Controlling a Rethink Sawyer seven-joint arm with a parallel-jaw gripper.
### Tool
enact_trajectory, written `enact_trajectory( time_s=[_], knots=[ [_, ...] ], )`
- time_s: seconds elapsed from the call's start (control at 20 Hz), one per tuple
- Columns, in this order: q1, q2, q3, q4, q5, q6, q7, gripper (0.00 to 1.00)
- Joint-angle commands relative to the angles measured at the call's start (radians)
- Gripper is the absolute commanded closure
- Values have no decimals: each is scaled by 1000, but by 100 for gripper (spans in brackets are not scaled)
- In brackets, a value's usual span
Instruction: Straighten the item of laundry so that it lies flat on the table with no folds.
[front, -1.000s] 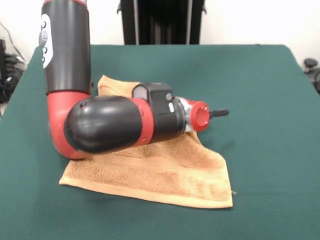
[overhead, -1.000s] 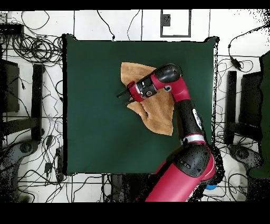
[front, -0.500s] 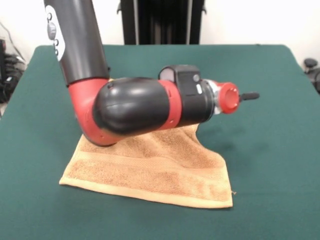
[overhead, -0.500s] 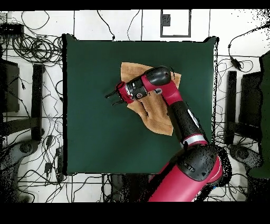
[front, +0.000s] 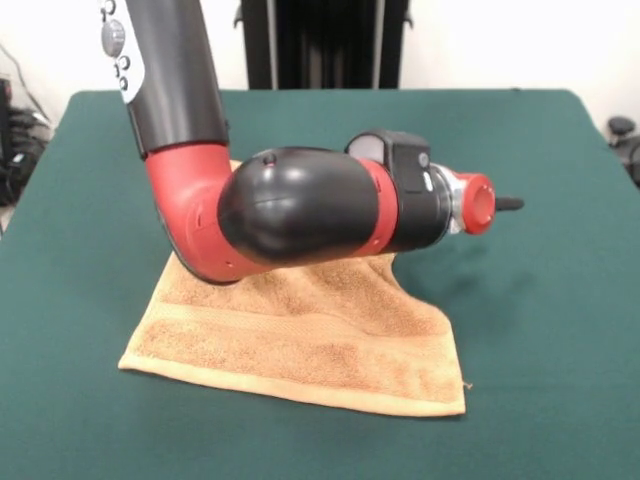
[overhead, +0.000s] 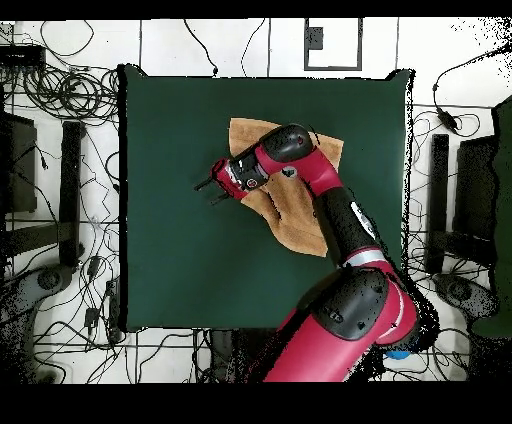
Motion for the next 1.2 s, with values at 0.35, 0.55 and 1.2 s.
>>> enact_trajectory(
  time_s=[0.35, 0.55, 1.2],
  knots=[
    [112, -48, -242, -255, -241, -36, 34, 0],
    [89, -59, -238, -248, -179, 106, 103, 0],
    [79, -237, -287, -111, -77, 108, 183, 0]
  ],
)
